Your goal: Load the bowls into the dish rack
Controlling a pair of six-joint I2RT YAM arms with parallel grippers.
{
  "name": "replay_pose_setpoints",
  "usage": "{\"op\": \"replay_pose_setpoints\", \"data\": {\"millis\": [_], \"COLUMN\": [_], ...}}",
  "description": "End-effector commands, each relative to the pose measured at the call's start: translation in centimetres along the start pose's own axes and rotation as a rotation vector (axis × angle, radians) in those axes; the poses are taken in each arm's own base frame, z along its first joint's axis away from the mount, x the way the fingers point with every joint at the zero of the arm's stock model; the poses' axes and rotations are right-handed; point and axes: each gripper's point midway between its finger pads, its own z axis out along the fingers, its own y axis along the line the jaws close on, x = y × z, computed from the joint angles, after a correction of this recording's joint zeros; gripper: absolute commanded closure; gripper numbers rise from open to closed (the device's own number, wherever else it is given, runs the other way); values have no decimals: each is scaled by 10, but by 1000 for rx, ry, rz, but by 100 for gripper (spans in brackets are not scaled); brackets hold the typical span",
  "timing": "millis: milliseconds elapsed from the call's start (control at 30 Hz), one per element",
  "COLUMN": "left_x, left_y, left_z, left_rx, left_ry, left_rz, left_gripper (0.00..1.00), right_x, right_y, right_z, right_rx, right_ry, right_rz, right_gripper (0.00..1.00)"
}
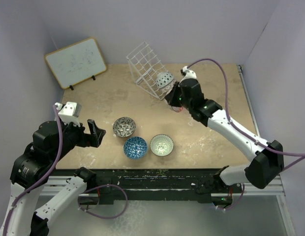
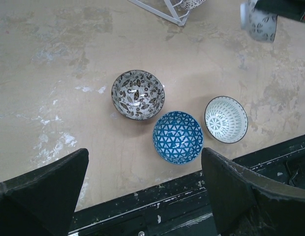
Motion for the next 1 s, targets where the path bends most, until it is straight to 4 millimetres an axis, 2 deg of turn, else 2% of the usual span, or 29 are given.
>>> {"op": "replay_pose_setpoints", "data": {"millis": [0,167,367,400,533,667,833,967], "left_x": [-20,-27,-29,-29,-29,-30,-30,-30], "left_y": [-2,-2,-2,-2,0,1,1,2], "left_z": [-6,-11,-13,-14,-16,-17,-17,-18], "left_rx": [0,-7,-11,-13,-22,-28,-30,-35], "left_ry": [-54,-65,-64,-66,-67,-67,-68,-65], "left_rz": [15,15,12,11,5,1,-3,-4], "left_gripper": [1,1,1,1,1,1,1,1], "right_x": [-99,-143,-169,-177,-191,-205,-213,-204], "right_y": [68,103,124,125,117,107,94,77], "right_z": [-33,-53,-55,-62,-59,-46,-18,11], "right_rx": [-437,-668,-971,-1047,-1192,-1281,-1302,-1308], "right_ry": [-228,-331,-360,-389,-443,-494,-524,-522], "right_rz": [79,101,236,278,388,480,580,676], "right_gripper": [100,100,100,100,100,100,100,100]}}
